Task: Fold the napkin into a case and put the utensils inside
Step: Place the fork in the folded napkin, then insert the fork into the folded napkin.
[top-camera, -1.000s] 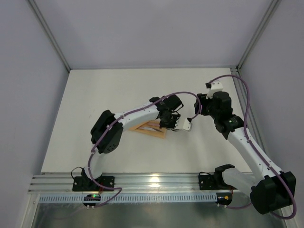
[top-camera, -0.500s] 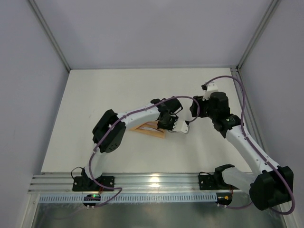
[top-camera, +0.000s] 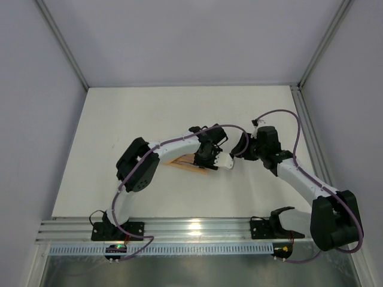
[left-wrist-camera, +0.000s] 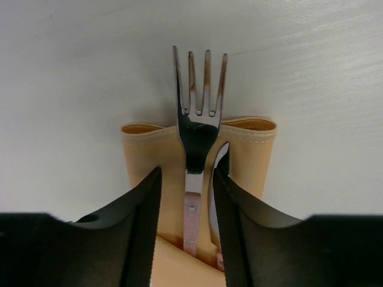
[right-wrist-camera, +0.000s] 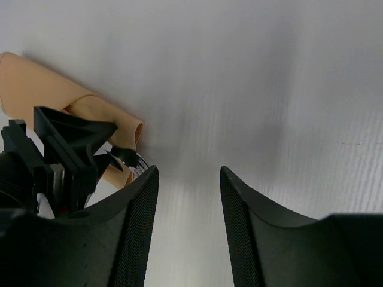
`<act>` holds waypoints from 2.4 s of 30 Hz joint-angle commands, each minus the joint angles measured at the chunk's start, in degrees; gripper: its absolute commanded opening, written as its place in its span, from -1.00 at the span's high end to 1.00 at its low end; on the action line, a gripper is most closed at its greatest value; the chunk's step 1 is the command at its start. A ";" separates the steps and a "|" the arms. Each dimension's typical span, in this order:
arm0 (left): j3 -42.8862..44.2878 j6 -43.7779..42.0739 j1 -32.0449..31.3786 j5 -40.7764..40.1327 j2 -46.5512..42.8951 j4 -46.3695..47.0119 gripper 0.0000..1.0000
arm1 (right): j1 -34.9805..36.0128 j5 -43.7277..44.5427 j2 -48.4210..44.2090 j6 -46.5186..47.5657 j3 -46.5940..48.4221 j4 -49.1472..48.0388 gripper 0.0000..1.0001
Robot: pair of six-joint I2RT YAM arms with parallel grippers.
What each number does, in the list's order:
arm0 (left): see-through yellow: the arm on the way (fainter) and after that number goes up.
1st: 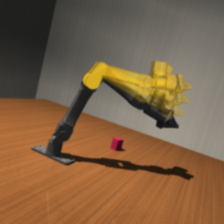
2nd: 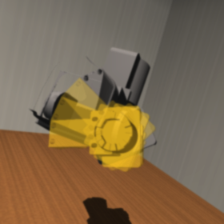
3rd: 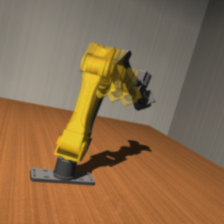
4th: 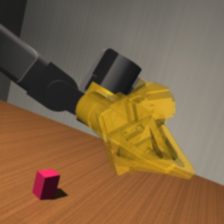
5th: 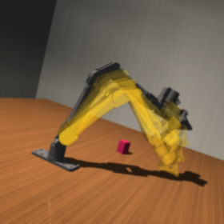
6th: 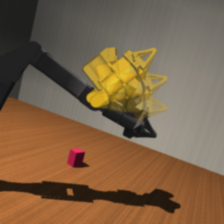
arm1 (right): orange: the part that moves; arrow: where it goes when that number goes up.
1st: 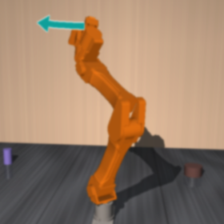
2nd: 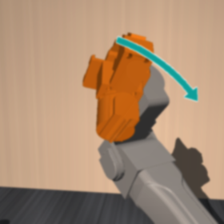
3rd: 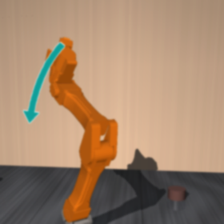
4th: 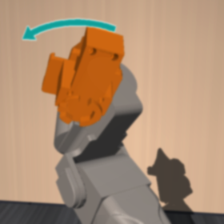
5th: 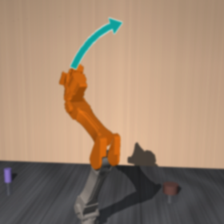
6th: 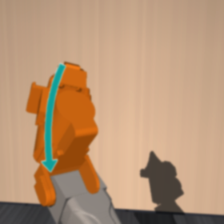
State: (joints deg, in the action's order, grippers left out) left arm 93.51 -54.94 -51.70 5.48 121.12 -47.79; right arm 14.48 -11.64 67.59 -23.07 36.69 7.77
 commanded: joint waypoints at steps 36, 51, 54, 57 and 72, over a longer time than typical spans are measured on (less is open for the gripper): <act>-10.19 46.06 39.75 13.69 -9.33 9.30 0.46 | 7.23 -12.88 10.28 -16.04 -8.38 -17.00 0.28; -13.71 44.74 39.84 12.37 -8.53 11.84 0.81 | 7.84 -10.86 14.32 -16.48 -7.07 -19.11 0.68; -14.50 44.48 39.84 12.28 -8.97 12.28 0.85 | 7.93 -10.69 14.76 -16.74 -6.63 -19.90 0.77; -15.55 44.13 39.84 13.24 -9.76 13.77 0.88 | 8.19 -10.42 15.46 -16.57 -5.58 -20.16 0.85; -19.77 43.07 39.84 15.27 -13.98 17.64 0.93 | 11.53 -8.84 21.17 -18.41 0.22 -21.74 0.93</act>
State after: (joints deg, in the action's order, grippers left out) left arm 74.83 -10.98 -12.23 19.00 110.19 -32.56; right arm 25.06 -22.63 87.85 -40.34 34.17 -10.68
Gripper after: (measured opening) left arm 0.036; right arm 0.042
